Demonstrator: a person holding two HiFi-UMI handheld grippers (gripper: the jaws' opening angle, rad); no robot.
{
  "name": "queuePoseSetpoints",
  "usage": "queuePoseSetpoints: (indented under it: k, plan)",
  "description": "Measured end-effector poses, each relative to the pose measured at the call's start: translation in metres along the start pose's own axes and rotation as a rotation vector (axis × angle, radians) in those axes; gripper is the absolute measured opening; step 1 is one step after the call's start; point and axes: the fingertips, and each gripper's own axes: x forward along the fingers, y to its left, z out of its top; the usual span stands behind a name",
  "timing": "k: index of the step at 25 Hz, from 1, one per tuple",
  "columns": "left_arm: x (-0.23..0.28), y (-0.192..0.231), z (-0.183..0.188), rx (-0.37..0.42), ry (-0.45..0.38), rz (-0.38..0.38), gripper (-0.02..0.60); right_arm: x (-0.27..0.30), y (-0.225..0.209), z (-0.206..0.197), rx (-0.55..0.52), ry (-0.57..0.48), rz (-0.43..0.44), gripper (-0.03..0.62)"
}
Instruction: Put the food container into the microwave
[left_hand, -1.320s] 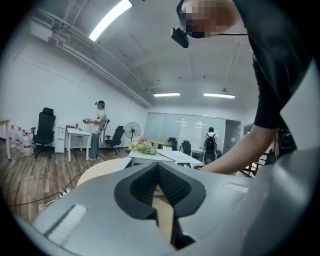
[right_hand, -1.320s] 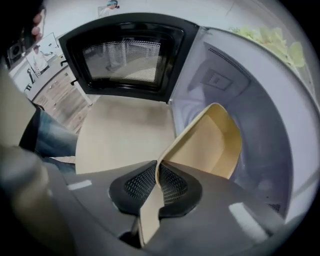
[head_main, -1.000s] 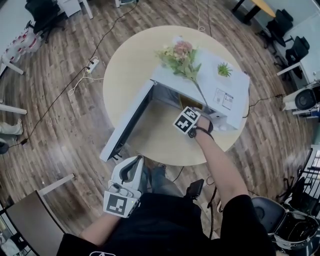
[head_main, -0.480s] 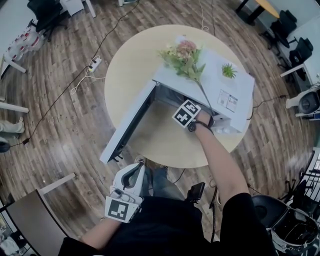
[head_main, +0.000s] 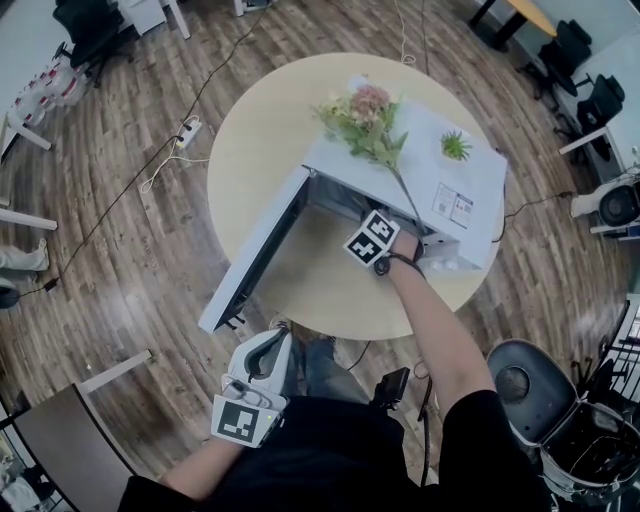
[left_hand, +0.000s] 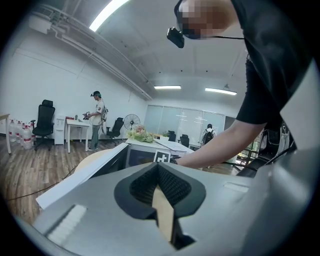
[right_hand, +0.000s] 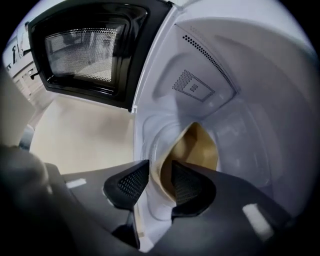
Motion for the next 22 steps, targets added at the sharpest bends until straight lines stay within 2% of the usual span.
queuePoseSetpoints:
  k: [6,10,13,18,22]
  plan:
    - [0.006,-0.002,0.005,0.01,-0.005,-0.018,0.0,-0.026,0.018,-0.006,0.013,-0.03,-0.034,0.124]
    - [0.016,-0.004,0.015,0.033,-0.024,-0.041,0.0,-0.056,0.043,-0.018,0.044,-0.061,-0.011,0.124]
    - [0.021,-0.009,0.025,0.046,-0.04,-0.064,0.0,-0.087,0.066,-0.031,0.086,-0.077,0.027,0.124]
    - [0.035,-0.018,0.041,0.07,-0.055,-0.109,0.0,-0.136,0.113,-0.065,0.204,-0.081,0.177,0.12]
    - [0.054,-0.027,0.059,0.115,-0.104,-0.157,0.0,-0.191,0.138,-0.08,0.195,-0.116,0.207,0.09]
